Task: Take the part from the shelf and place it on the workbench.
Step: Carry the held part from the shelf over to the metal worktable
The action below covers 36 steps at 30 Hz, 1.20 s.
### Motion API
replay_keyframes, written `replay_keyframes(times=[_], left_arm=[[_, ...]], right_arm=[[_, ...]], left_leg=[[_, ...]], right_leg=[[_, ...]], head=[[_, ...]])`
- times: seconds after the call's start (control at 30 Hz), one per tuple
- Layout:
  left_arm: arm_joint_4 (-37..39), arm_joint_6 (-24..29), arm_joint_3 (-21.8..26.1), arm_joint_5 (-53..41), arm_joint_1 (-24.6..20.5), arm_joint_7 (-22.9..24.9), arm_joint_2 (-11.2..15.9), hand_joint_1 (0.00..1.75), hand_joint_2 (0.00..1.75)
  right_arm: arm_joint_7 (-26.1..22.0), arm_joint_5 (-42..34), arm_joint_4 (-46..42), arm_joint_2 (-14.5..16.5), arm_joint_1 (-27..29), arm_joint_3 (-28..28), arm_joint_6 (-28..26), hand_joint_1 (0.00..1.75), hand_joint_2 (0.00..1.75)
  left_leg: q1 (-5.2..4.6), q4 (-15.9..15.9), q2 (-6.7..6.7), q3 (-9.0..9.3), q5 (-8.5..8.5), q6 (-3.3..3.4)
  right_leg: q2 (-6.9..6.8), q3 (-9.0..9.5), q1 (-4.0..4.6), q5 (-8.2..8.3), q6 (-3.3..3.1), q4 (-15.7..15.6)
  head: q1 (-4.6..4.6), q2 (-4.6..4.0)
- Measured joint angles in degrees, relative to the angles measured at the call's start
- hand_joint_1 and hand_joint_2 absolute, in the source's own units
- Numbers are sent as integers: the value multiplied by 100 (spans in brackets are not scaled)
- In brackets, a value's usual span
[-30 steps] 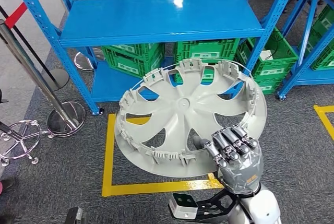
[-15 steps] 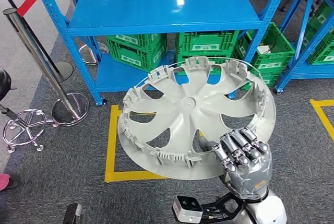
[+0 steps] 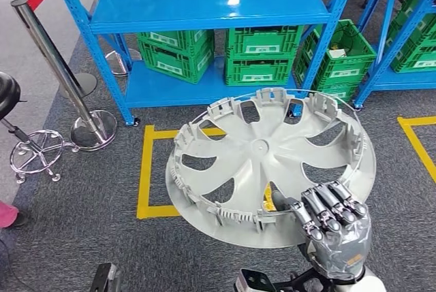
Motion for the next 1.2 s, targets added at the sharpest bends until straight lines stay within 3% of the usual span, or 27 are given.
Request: replay_keyframes(times=[0.03,0.1,0.13,0.17,0.23,0.3,0.33,0.37,0.43,0.5,0.6,0.63,0.7,0.77,0.8,0.83,0.87,0.93,1.0,1.13,1.2], left_arm=[[-3,18,-18,-22,-15,-3,-1,0,0],[-5,36,-42,-65,-22,0,-17,0,0],[-5,43,-51,-87,-21,3,-25,0,0],[-6,50,-62,-113,-23,5,-32,0,0],[-8,66,-88,-160,-30,6,-35,0,0],[-8,81,-127,-201,-31,6,-47,0,0],[-8,91,-147,-212,-31,6,-54,0,0],[-9,98,-161,-219,-31,6,-62,0,0],[-10,106,-173,-226,-34,6,-78,0,0],[-14,116,-185,-256,-46,6,-84,0,0],[-19,128,-208,-299,-62,6,-92,0,0],[-20,132,-210,-307,-62,6,-94,0,0],[-23,139,-211,-320,-63,9,-95,0,0],[-25,141,-211,-322,-62,12,-99,0,0],[-25,141,-211,-324,-61,15,-103,0,0],[-25,144,-211,-328,-61,18,-106,0,0],[-25,147,-211,-333,-61,22,-107,0,0],[-25,158,-211,-349,-65,30,-101,0,0],[-25,170,-211,-375,-72,38,-92,0,0],[-27,186,-213,-392,-71,48,-98,0,0],[-30,187,-213,-402,-82,48,-100,0,0]], right_arm=[[-2,-1,-37,15,46,-15,-1,175,175],[7,-1,-86,38,121,-43,-1,175,175],[13,-2,-111,46,160,-57,-1,175,175],[16,-2,-135,51,195,-73,-1,175,175],[6,-2,-163,57,235,-99,-1,175,175],[-11,-2,-165,57,240,-117,-1,175,175],[-15,-2,-165,57,241,-123,-1,175,175],[-15,-2,-165,57,240,-129,-1,175,175],[-17,-1,-166,57,234,-137,-1,175,175],[-26,-3,-172,61,228,-141,-1,175,175],[-30,-1,-178,69,221,-156,-1,175,175],[-30,0,-177,71,211,-160,-1,175,175],[-33,1,-173,71,172,-163,-1,175,175],[-38,2,-162,71,126,-162,0,175,175],[-41,3,-156,70,112,-161,0,175,175],[-44,4,-150,70,104,-160,0,175,175],[-46,4,-146,70,101,-159,-1,175,175],[-49,5,-139,70,98,-158,-1,175,175],[-49,5,-132,70,91,-156,-1,175,175],[-52,3,-124,70,85,-150,-1,175,175],[-43,2,-122,70,84,-150,-1,175,175]], left_leg=[[-20,-158,0,62,-54,26],[-20,-207,13,-15,31,95],[-9,-218,25,-70,96,137],[5,-231,37,-136,162,173],[9,-226,52,-275,280,215],[7,-217,58,-417,393,208],[9,-213,60,-481,440,198],[11,-210,60,-532,481,184],[7,-200,60,-583,541,140],[-12,-166,58,-626,593,80],[-11,-126,60,-699,652,-12],[-5,-63,56,-733,594,-39],[7,395,45,-917,254,-82],[12,1167,40,-1191,-169,-107],[13,1437,40,-1270,-270,-110],[12,1508,40,-1256,-261,-102],[10,1354,39,-1138,-150,-84],[-6,607,39,-702,171,-12],[-32,29,38,-421,317,51],[-26,-112,39,-456,386,147],[2,-147,44,-495,450,204]], right_leg=[[-4,-23,-3,53,31,-3],[8,-80,-22,110,95,-20],[22,-138,-27,14,127,61],[35,-229,-31,-174,159,259],[45,-448,-46,-692,208,959],[44,-499,-61,-972,234,1476],[43,-379,-69,-964,239,1451],[42,-148,-78,-873,239,1212],[43,470,-91,-650,230,374],[52,843,-85,-574,195,-193],[54,825,-75,-537,90,-241],[48,804,-80,-507,42,-243],[32,749,-88,-441,-48,-259],[27,672,-66,-390,-91,-245],[27,633,-53,-369,-100,-233],[28,597,-40,-352,-102,-217],[30,567,-28,-341,-102,-197],[33,527,-9,-328,-92,-156],[32,473,10,-308,-55,-111],[31,361,8,-308,73,-50],[46,180,-5,-581,135,320]], head=[[2,-1],[-2,-1],[5,-1],[16,0],[39,0],[44,0],[48,0],[48,0],[51,0],[48,0],[46,0],[39,0],[29,0],[24,0],[24,0],[23,0],[24,0],[26,0],[30,0],[33,-1],[51,-1]])
